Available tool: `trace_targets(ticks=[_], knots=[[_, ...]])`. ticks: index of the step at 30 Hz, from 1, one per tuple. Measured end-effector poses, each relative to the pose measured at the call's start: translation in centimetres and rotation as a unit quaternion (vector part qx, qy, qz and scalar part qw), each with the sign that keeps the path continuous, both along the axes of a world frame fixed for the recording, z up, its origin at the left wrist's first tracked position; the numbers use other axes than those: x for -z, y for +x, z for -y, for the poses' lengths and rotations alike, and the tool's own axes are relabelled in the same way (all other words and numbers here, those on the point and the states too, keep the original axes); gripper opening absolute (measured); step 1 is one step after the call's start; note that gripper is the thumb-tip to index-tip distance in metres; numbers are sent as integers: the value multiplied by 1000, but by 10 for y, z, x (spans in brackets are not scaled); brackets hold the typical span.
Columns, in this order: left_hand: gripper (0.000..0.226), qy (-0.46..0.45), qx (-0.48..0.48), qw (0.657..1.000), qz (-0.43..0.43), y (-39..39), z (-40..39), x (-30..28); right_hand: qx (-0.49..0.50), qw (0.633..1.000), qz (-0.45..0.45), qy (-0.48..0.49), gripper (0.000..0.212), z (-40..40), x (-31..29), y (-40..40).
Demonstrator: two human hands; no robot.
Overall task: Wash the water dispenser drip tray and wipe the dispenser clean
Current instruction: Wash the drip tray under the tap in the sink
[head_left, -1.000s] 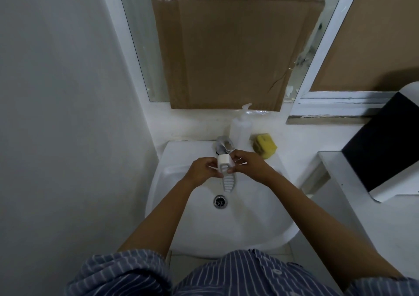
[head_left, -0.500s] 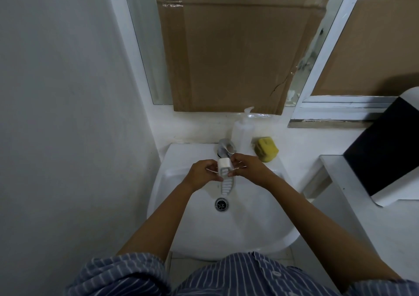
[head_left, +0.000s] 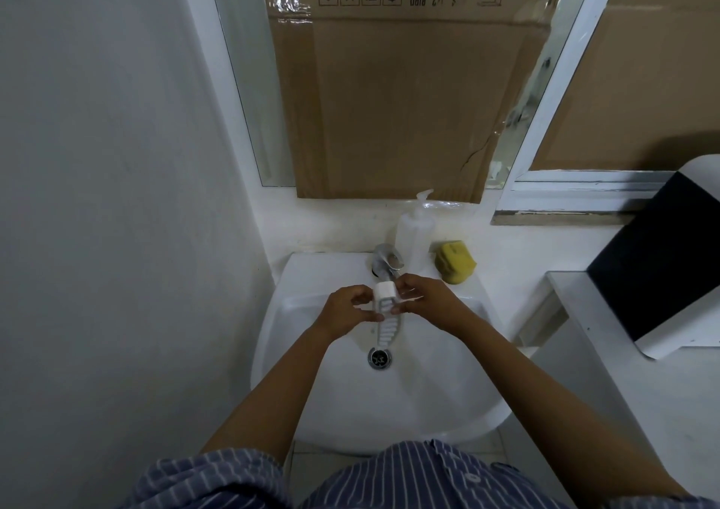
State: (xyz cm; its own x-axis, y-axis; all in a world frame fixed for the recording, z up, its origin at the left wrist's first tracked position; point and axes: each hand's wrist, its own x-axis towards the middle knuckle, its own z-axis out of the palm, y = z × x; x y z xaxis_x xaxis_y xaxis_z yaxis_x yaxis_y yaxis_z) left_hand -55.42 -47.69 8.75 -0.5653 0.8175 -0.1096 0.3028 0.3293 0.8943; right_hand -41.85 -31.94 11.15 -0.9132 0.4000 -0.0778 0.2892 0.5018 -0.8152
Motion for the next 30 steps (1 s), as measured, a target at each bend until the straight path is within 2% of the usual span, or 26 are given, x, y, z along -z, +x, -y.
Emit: trace_targets(ticks=[4, 7, 10, 14, 19, 24, 28, 30], knots=[[37, 30, -66, 992, 101, 3, 6, 13, 4, 1000, -3, -25, 42, -7, -4, 1], [29, 45, -131, 975, 174, 5, 14, 23, 50, 998, 3, -28, 27, -16, -7, -1], [27, 80, -211, 923, 310, 6, 18, 35, 107, 992, 49, -46, 18, -23, -7, -11], [29, 107, -272, 858, 422, 10, 20, 48, 173, 961, 87, -197, 29, -16, -22, -29], [27, 99, -298, 828, 463, 15, 14, 60, 212, 914, 61, -340, 45, -10, -19, -42], [23, 94, -315, 799, 504, 19, 5, 65, 254, 916, 36, -308, 48, -10, -13, -55], [31, 77, -324, 789, 516, 18, 0, 72, 206, 906, 53, -366, 46, -15, -10, -55], [35, 70, -324, 789, 517, 18, -4, 74, 203, 910, 53, -357, 49, -18, -6, -56]])
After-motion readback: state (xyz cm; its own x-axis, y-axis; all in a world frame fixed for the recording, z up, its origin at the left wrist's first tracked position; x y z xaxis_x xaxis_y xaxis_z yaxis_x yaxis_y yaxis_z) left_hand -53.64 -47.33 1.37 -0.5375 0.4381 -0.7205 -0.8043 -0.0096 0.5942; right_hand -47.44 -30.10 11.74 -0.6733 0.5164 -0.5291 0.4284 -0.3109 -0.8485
